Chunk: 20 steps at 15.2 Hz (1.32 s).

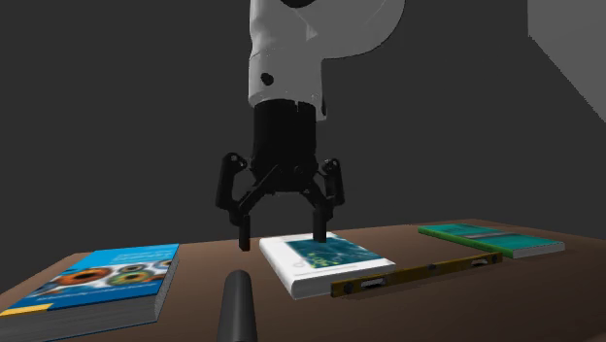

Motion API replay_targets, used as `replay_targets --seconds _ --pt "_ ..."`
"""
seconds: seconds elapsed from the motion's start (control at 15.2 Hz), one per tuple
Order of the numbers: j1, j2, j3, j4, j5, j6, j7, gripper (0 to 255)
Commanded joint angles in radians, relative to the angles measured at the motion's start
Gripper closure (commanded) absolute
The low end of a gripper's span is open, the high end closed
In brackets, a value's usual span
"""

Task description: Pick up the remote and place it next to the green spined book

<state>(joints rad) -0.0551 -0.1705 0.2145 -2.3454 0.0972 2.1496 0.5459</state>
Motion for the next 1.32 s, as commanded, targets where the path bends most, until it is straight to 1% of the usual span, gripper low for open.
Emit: replay_targets --seconds 0.0,0.26,0.33,0.86,1.25 --pt "-0.007 0.082 0.005 0.038 -0.012 0.058 0.045 0" --pt "-0.010 0.233 0.009 0.134 -0.043 0.140 0.139 0" --pt "-0.010 0.252 0.008 0.148 -0.047 0.149 0.151 0" --pt "-0.003 0.320 0.006 0.119 -0.064 0.245 0.164 0" --pt "-0.003 0.320 0.006 0.119 -0.064 0.245 0.163 0"
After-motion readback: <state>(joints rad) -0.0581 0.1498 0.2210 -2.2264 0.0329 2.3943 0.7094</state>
